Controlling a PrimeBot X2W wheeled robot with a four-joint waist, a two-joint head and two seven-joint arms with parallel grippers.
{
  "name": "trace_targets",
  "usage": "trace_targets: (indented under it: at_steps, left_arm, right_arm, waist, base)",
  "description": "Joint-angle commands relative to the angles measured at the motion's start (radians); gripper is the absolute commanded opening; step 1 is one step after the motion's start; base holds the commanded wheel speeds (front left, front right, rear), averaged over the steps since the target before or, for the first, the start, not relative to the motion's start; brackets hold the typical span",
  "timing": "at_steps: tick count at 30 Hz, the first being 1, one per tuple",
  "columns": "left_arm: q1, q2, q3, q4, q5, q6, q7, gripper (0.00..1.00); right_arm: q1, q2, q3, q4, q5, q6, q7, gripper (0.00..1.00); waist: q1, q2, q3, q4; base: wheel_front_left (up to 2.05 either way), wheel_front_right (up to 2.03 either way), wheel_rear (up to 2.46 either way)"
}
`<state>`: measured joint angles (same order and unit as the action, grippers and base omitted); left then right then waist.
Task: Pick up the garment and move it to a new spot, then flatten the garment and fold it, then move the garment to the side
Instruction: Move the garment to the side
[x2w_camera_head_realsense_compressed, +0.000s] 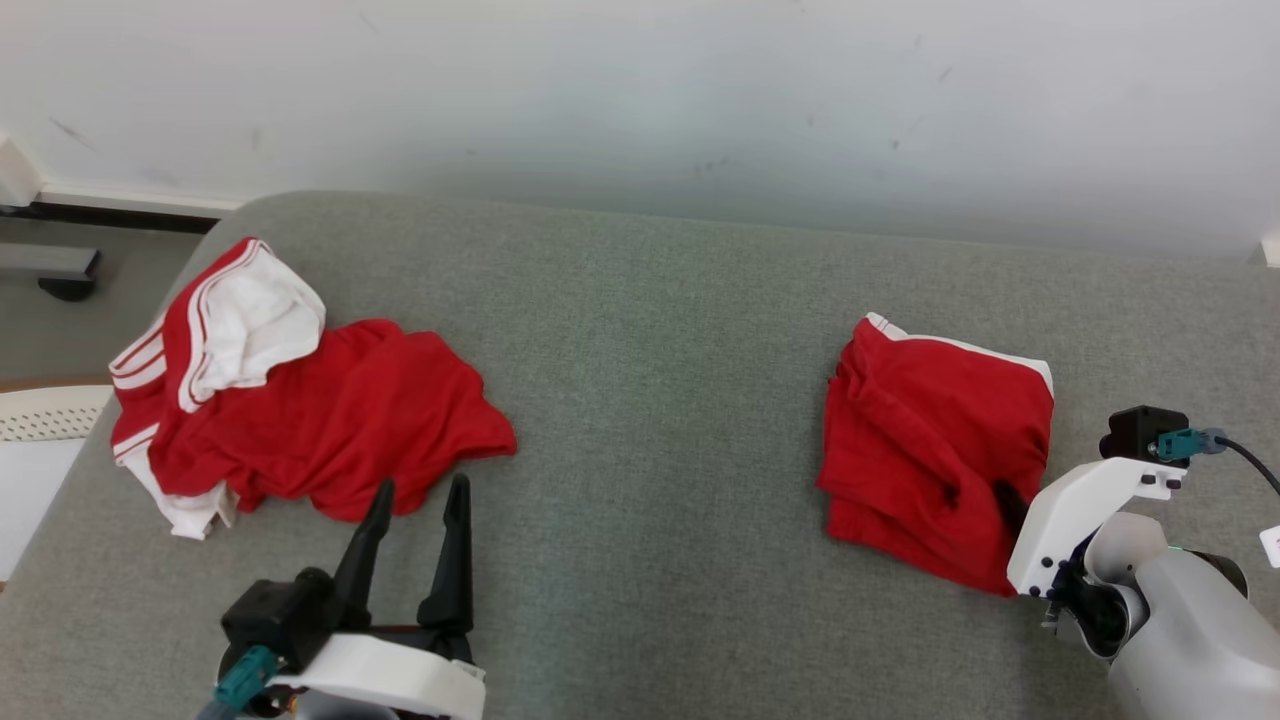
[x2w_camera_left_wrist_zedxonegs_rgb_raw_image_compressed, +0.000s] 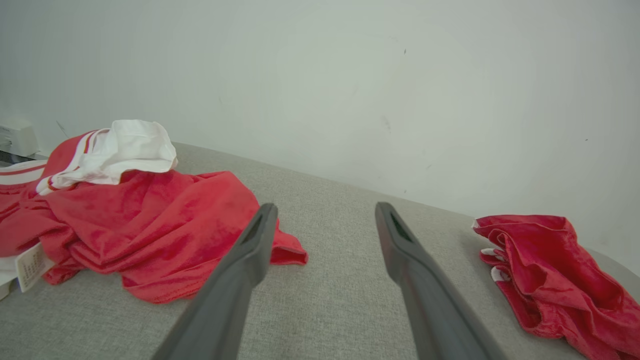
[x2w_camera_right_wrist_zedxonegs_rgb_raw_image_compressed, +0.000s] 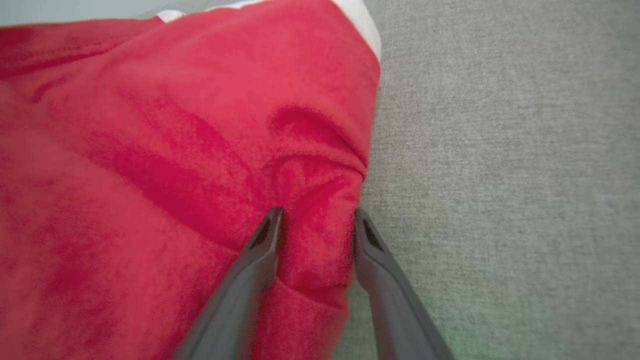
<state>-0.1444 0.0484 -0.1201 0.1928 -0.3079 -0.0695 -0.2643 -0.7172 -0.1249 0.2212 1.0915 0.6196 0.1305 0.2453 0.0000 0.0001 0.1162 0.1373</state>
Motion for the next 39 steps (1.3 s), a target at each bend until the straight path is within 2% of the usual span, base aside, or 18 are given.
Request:
trace_targets:
  at_steps: [1,10,18,27,33,39]
  left_arm:
    - [-0.004,0.004,0.003,0.003,0.010,0.002,0.000,1.00]
    - [-0.002,0.004,-0.033,0.000,0.030,-0.016,0.000,1.00]
    - [-0.031,0.004,-0.122,-0.001,0.035,-0.027,0.000,1.00]
    - [-0.091,0.004,-0.208,0.014,0.034,-0.027,0.000,1.00]
    - [-0.153,0.004,-0.253,0.021,0.059,-0.032,0.000,1.00]
    - [-0.197,0.005,-0.243,0.031,0.096,-0.038,0.000,1.00]
  right_arm:
    - [0.004,0.004,0.008,0.005,0.008,0.000,-0.007,0.00]
    - [-0.008,-0.025,0.061,-0.025,0.044,0.000,-0.102,0.00]
    - [-0.022,-0.046,0.131,-0.057,0.083,0.000,-0.135,0.00]
    - [-0.050,-0.067,0.205,-0.105,0.133,0.000,-0.186,0.00]
    - [-0.122,-0.149,0.290,-0.119,0.113,0.000,-0.198,0.00]
    - [-0.232,-0.261,0.374,-0.122,0.076,0.000,-0.210,0.00]
  waist:
    - [0.0000,-0.0001,-0.004,-0.002]
    - [0.0000,-0.0001,-0.045,-0.055]
    - [0.0000,-0.0001,-0.039,-0.171]
    - [0.0000,-0.0001,0.017,-0.295]
    - [0.0000,-0.0001,0.130,-0.312]
    - [0.0000,-0.0001,0.244,-0.305]
  base:
    - [0.00,0.00,0.00]
    - [0.00,0.00,0.00]
    - [0.00,0.00,0.00]
    - [0.00,0.00,0.00]
    - [0.00,0.00,0.00]
    - [0.00,0.00,0.00]
